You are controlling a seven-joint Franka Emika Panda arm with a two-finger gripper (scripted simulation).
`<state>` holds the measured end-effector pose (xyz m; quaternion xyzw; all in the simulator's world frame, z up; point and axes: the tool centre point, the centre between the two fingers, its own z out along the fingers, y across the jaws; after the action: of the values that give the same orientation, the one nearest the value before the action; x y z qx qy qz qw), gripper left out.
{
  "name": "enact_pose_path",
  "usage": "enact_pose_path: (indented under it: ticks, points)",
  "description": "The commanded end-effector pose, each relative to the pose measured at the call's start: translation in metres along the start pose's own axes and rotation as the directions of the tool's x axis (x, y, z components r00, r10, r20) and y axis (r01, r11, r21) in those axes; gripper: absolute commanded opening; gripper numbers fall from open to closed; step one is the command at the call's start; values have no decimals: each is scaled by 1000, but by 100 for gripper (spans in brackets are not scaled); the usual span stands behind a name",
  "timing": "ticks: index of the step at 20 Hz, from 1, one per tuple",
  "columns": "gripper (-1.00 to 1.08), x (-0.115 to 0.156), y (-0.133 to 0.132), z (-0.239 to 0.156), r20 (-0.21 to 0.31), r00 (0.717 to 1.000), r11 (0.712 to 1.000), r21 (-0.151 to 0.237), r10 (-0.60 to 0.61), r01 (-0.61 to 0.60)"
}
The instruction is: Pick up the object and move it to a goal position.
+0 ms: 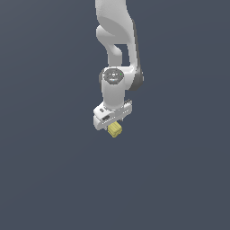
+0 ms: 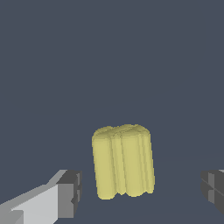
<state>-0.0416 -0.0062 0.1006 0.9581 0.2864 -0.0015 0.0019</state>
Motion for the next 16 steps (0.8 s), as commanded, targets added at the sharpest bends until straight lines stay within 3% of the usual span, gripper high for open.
enact_pose_path:
  ticks: [1,16]
  points:
    - [100,-2,-3,4,-2,999,999,1,-43,43]
    - [100,-5,-8,19,-4,995,995,2,-99,99]
